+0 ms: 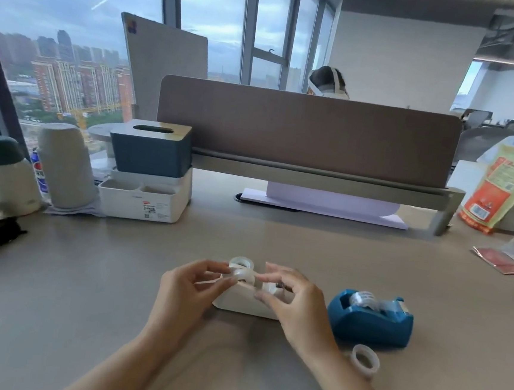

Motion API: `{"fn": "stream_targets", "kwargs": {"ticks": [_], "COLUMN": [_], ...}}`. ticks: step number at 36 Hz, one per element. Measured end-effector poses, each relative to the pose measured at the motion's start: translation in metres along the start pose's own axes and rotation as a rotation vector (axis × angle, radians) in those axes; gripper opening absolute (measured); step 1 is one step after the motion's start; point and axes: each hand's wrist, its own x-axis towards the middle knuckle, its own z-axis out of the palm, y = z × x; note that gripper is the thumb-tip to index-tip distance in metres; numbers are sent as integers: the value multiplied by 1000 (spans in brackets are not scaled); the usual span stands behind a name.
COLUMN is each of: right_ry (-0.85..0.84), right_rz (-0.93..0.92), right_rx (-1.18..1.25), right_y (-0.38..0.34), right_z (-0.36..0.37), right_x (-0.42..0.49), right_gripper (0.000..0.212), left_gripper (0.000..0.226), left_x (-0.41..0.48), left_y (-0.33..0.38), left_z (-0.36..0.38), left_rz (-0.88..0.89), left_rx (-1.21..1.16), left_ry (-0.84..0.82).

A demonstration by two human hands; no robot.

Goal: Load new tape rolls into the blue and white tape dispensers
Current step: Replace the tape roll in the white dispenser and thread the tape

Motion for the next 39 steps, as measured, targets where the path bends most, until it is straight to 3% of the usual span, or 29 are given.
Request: {"fn": "stream_targets", "kwargs": {"ticks": [12, 20, 25, 39], "right_ry": [-49, -13, 29, 72], "right_rz": [9, -50, -72, -37], "right_rx": [94, -99, -230, -21], "right_y": [3, 5, -5, -23], "right_z": [5, 12, 8, 1], "right_x": [-3, -2, -6, -11], "right_gripper": [15, 27, 21, 30], "left_gripper": [8, 9, 13, 23], "left_x": [1, -3, -5, -11], "left_y": [-1, 3, 6, 27], "left_z": [0, 1, 1, 4], "left_rz": [46, 21, 24, 11], "left_rx": [65, 13, 54, -173], "left_ry": [-5, 22, 46, 107]}}
